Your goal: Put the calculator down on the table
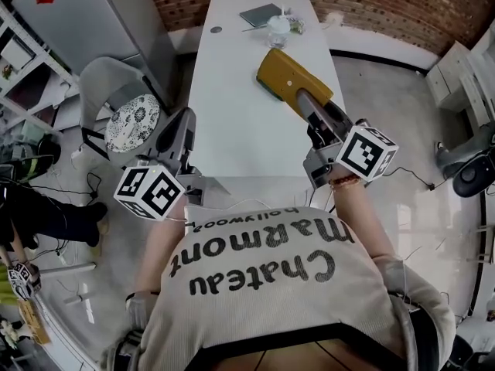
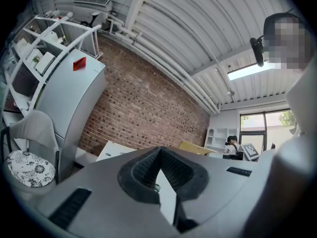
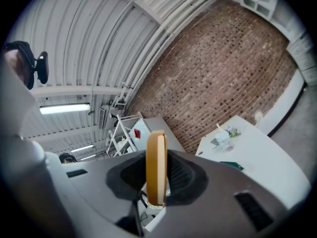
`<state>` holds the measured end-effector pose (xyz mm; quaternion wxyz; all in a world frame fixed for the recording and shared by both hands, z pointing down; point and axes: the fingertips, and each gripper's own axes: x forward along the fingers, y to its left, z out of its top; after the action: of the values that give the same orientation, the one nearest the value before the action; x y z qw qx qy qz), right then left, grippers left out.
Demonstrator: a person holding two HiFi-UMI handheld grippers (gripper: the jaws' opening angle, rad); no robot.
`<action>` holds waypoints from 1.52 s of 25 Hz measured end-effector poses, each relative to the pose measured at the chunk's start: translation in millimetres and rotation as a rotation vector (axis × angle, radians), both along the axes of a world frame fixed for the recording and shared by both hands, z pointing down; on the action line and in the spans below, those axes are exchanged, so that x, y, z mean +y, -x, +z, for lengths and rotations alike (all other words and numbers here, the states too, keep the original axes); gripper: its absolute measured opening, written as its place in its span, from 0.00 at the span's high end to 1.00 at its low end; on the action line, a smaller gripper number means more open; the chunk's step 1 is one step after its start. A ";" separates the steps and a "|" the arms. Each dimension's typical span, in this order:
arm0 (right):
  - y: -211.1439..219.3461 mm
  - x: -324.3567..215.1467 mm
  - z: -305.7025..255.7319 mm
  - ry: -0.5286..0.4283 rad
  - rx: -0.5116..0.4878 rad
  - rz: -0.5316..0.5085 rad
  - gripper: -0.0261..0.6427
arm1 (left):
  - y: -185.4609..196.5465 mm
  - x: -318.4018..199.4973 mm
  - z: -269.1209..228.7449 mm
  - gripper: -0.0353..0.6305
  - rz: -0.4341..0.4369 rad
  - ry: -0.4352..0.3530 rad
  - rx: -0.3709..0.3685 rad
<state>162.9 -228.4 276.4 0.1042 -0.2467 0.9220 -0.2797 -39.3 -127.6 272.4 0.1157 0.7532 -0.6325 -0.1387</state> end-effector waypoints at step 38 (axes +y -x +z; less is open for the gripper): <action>212.3 -121.0 92.2 0.185 0.165 -0.012 0.83 | 216.1 -103.0 52.3 0.95 -0.047 0.094 0.079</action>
<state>-49.4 -349.4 368.6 0.0032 -0.2719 0.8991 -0.3430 -255.3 -230.5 324.8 0.1727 0.7260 -0.6505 -0.1413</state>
